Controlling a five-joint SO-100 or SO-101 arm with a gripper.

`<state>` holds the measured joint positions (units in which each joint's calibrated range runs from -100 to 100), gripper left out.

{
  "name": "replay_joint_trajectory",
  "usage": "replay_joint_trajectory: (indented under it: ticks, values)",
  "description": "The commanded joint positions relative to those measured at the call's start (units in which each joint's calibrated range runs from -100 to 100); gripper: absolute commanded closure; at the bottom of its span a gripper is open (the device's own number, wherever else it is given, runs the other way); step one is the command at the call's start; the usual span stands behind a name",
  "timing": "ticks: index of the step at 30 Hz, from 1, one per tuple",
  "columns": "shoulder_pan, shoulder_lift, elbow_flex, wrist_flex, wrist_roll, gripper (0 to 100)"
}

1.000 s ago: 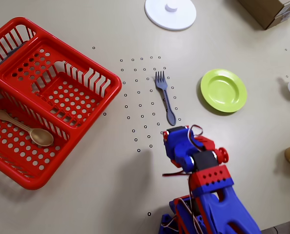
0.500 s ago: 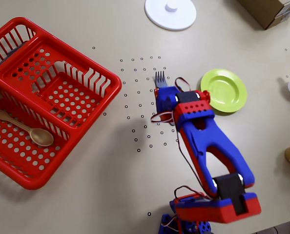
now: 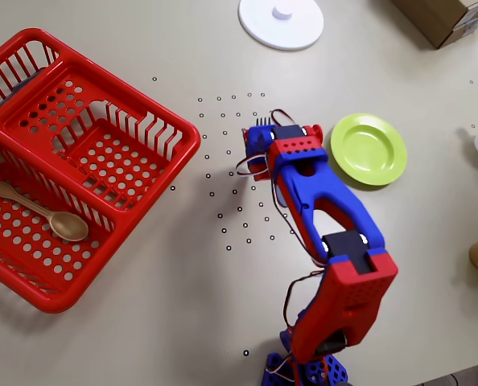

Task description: Push the fork on the left side of the plate

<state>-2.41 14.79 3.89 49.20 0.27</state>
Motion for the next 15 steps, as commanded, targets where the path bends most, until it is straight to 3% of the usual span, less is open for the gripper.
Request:
replay_joint_trajectory:
  ticks: [1,15]
  values:
    - [1.5,-1.2,-5.2,-1.1,0.6,100]
    - [6.2,3.7,-9.9,-1.1,2.9,100]
